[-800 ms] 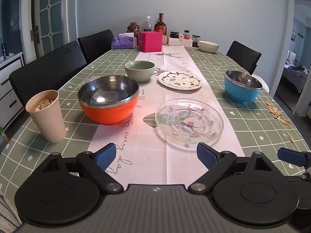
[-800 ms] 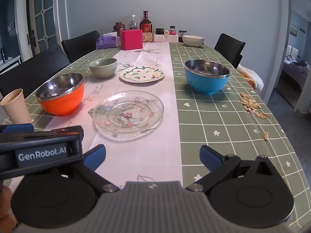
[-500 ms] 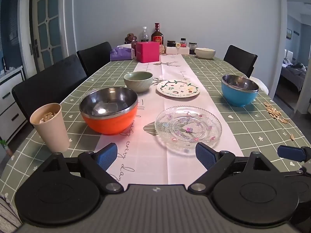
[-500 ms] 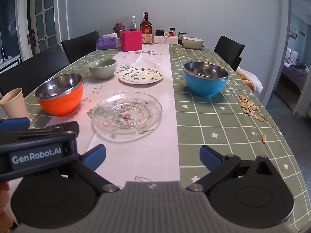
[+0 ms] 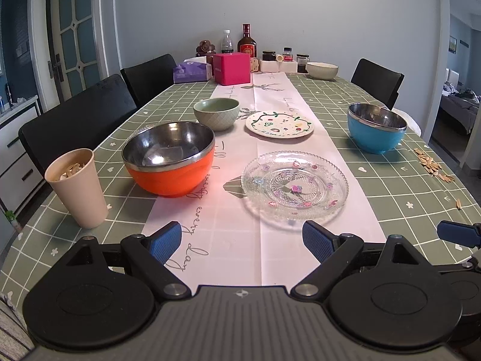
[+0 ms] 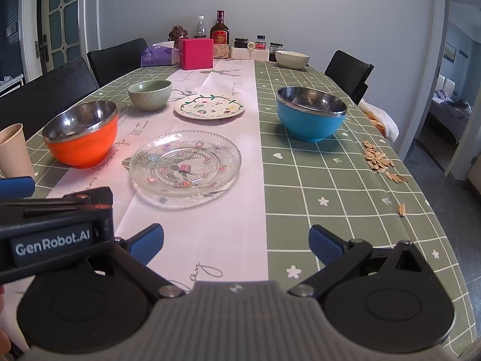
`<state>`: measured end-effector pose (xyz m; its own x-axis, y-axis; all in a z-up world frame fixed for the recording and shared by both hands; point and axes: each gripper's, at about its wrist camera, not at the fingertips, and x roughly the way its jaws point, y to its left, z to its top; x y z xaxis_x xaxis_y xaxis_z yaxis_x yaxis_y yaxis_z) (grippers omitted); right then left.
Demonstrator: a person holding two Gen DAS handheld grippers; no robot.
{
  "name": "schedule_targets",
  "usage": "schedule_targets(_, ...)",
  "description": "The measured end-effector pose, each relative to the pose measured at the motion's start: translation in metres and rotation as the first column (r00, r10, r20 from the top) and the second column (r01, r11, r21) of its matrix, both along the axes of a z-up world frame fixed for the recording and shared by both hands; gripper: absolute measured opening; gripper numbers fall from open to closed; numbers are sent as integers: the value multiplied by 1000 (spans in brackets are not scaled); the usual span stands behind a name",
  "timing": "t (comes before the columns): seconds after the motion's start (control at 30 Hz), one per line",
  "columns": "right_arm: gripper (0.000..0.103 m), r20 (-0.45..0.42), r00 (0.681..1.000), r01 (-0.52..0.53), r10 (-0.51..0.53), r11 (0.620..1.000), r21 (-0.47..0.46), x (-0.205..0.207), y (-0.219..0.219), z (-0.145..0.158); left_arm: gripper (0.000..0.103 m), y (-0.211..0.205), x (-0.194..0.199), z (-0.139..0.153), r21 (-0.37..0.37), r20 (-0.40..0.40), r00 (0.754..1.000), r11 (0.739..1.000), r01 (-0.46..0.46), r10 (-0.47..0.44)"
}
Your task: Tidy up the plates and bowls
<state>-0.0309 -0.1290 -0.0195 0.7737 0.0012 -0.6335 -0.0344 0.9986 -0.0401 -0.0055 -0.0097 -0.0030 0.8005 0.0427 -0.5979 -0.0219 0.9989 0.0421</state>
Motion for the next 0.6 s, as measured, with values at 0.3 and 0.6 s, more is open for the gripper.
schedule_targets(0.3,100,-12,1000,-2,2,1000,12,1,-1,-1,103,-1,1,0,-4,-5,1000,1000,1,-1)
schedule_targets(0.6,100,-20,1000,0,0,1000,0,3,-1,-2,103,-2,3,-2,2,-11,1000,1000,7,-7)
